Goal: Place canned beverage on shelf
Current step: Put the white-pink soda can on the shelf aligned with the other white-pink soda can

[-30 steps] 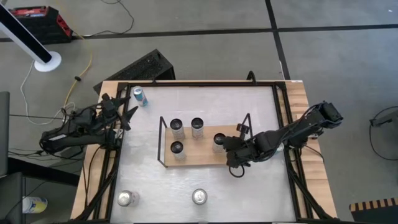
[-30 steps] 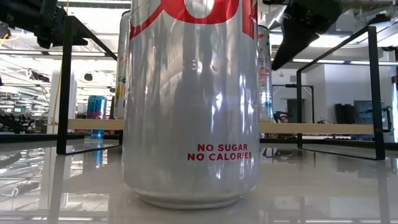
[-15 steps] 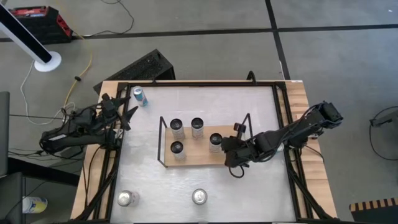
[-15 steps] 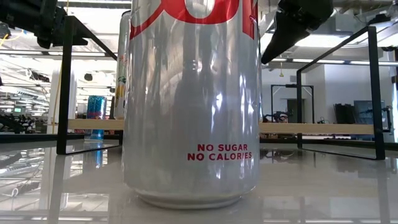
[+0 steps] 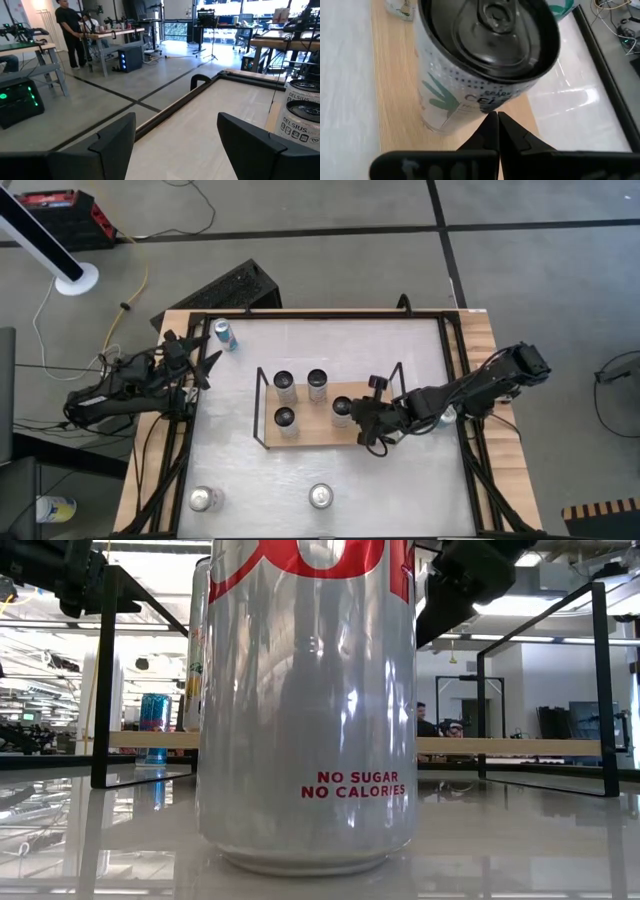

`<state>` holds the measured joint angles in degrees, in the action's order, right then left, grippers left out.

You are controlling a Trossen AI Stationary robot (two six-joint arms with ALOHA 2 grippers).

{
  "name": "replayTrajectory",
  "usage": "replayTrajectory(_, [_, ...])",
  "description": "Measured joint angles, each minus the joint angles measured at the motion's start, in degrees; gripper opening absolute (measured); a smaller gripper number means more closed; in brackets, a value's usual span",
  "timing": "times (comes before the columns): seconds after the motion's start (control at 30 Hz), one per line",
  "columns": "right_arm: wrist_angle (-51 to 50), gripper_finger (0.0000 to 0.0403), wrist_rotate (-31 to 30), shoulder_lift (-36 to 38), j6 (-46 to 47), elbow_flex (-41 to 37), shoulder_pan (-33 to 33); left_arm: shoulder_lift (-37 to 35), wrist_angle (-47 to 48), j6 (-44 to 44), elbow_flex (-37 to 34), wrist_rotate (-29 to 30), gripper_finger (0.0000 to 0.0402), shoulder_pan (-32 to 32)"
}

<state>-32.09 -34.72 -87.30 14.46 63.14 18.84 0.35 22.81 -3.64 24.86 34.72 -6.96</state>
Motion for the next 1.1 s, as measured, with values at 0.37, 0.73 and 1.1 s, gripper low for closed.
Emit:
replayTrajectory(0.37, [9.0, 0.0019, 3.5, 0.0, -5.9, -2.8, -0.6, 0.0, 0.0, 0.0, 0.0, 0.0, 0.0265, 0.0])
replayTrajectory(0.73, [15.9, 0.0019, 8.2, -0.8, -12.0, -2.8, -3.0, 0.0, 0.0, 0.0, 0.0, 0.0, 0.0265, 0.0])
replayTrajectory(1.1, [15.9, 0.0019, 10.8, -1.8, -12.5, -2.6, -5.1, 0.0, 0.0, 0.0, 0.0, 0.0, 0.0265, 0.0])
